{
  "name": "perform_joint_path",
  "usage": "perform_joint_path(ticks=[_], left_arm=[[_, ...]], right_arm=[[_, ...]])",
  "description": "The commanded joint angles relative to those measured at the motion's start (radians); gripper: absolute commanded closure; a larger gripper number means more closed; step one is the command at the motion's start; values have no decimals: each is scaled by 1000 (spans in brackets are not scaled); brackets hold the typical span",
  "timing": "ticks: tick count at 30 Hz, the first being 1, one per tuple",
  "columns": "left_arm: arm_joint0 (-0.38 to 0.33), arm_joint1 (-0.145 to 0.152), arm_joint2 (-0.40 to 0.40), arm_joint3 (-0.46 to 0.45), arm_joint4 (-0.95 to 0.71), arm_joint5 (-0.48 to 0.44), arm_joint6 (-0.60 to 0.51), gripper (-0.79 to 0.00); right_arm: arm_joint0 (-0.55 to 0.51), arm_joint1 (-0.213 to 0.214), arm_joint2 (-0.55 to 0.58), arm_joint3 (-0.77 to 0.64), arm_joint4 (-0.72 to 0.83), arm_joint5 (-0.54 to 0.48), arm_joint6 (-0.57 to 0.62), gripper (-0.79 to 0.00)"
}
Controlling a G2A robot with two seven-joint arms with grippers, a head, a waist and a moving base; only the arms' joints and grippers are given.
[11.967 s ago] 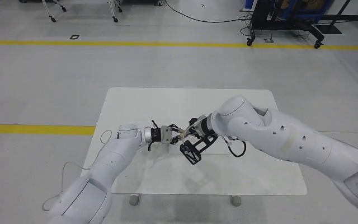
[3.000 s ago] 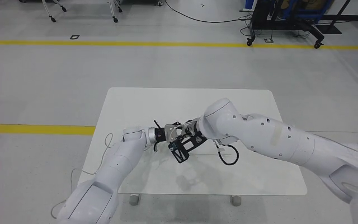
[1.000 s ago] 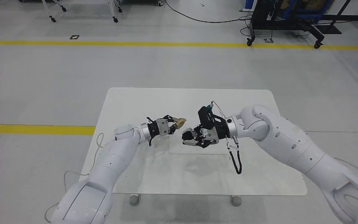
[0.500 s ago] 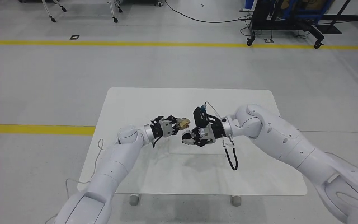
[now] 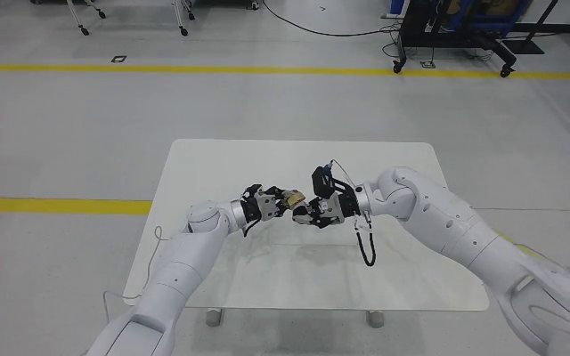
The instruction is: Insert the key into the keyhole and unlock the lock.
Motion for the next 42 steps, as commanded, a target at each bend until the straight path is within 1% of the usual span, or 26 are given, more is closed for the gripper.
perform_joint_path(ticks=[1,10,16,19,20,22,24,34,36,37,39,41,42], left_arm=[[4,1,-1,-8,1,-2,0,0],[21,8,-7,-39,3,-35,-10,0],[29,11,-22,-47,-9,-49,33,0],[34,12,-34,-51,-24,-53,68,0],[36,12,-37,-54,-26,-56,78,0],[39,13,-45,-57,-32,-59,106,0],[41,14,-49,-58,-34,-55,124,0],[41,14,-49,-58,-34,-55,124,0],[47,15,-50,-72,-18,-77,150,0],[54,18,-53,-91,5,-109,179,0],[75,21,-64,-127,26,-160,229,0],[96,23,-70,-166,54,-213,292,0],[106,24,-72,-184,71,-236,318,0]], right_arm=[[-2,-3,4,10,-20,0,-8,0],[-19,-17,31,47,-75,0,-55,0],[-16,-20,67,20,-148,0,-90,0],[-11,-18,100,-20,-224,13,-121,-449],[-13,-16,111,-34,-247,18,-136,-785],[-19,-14,132,-70,-284,25,-159,-785],[-19,-14,132,-70,-284,25,-159,-785],[-19,-14,132,-70,-284,25,-159,-785],[-19,-14,132,-70,-284,25,-159,-785],[-19,-14,132,-70,-284,25,-159,-785],[-17,-11,146,-103,-386,129,-128,-785],[-42,-5,167,-137,-469,188,-172,-785],[-50,-1,173,-155,-551,237,-170,-785]])
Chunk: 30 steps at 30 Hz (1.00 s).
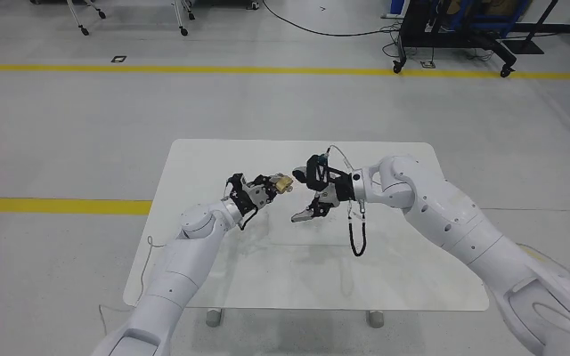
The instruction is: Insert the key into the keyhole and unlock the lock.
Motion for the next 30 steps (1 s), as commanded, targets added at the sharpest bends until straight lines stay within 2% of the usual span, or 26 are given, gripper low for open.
perform_joint_path(ticks=[1,3,4,6,7,8,9,10,14,15,24,30], left_arm=[[20,1,-2,-35,25,-39,47,0],[37,3,-5,-62,36,-55,73,0],[44,3,-9,-70,32,-52,77,0],[49,5,-12,-77,34,-24,85,0],[50,6,-15,-80,32,-15,88,0],[50,7,-15,-81,42,-9,95,0],[49,8,-14,-83,53,-1,102,0],[50,8,-13,-85,53,10,108,0],[50,8,-10,-90,66,33,129,0],[48,9,-7,-91,80,38,136,0],[46,7,3,-90,68,69,125,0],[41,5,8,-82,62,74,120,0]], right_arm=[[-22,6,8,-39,-166,102,-28,-785],[-53,11,16,-67,-273,170,-78,-785],[-63,14,16,-82,-350,215,-85,-751],[-86,18,14,-123,-499,302,-102,-610],[-100,21,5,-150,-577,334,-101,-502],[-112,23,1,-167,-627,350,-98,-502],[-122,24,3,-179,-651,365,-99,-465],[-131,25,5,-192,-667,367,-106,-391],[-152,28,23,-215,-704,372,-119,-305],[-157,28,25,-222,-723,377,-118,-289],[-189,14,16,-281,-859,412,-31,-326],[-198,-2,7,-303,-913,419,10,-289]])
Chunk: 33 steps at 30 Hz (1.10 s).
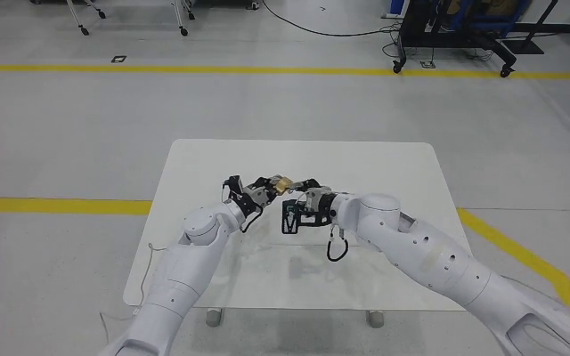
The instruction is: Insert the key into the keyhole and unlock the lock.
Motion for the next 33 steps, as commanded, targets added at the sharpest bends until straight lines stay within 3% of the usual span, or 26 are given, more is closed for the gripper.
perform_joint_path(ticks=[1,5,10,18,26,33], left_arm=[[0,0,2,1,0,0,-2,0],[2,-1,3,-1,-2,-3,-3,0],[4,-1,1,-3,-6,-5,-4,0],[7,0,-1,-8,-7,-9,-1,0],[15,2,-4,-22,-1,-27,-2,0],[26,5,-6,-47,32,-86,-3,0]], right_arm=[[-3,-4,0,-3,-8,2,8,-277],[-8,-13,2,-7,-34,4,26,-206],[-21,-23,11,-12,-52,8,43,-188],[-43,-33,37,-9,-64,14,53,0],[-60,-46,64,1,-51,15,80,0],[-79,-59,128,38,80,66,107,0]])
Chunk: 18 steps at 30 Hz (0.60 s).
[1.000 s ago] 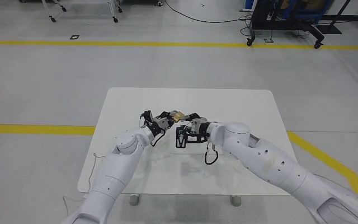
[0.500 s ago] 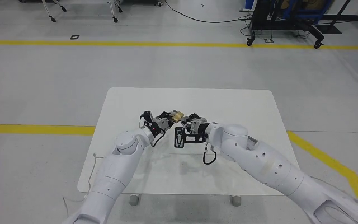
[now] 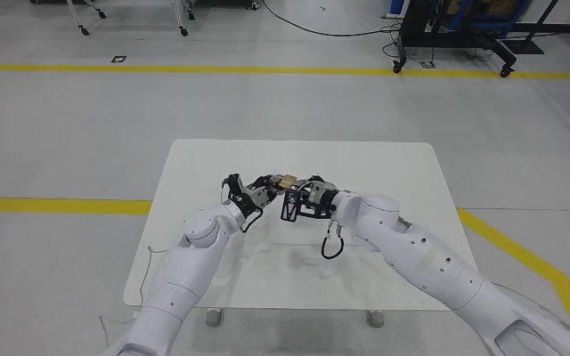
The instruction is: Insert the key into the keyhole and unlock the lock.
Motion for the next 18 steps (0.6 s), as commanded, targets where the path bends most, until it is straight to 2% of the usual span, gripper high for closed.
perform_joint_path(ticks=[1,6,14,18], left_arm=[[4,1,0,-10,21,-26,5,0],[19,5,-3,-38,78,-90,37,0],[38,15,6,-85,242,-144,102,0],[49,18,9,-108,300,-168,129,0]], right_arm=[[-7,-2,19,4,31,14,-2,0],[-30,-2,80,27,164,-6,-57,0],[-40,-4,187,163,528,-191,-193,0],[-34,-7,208,221,631,-267,-218,0]])
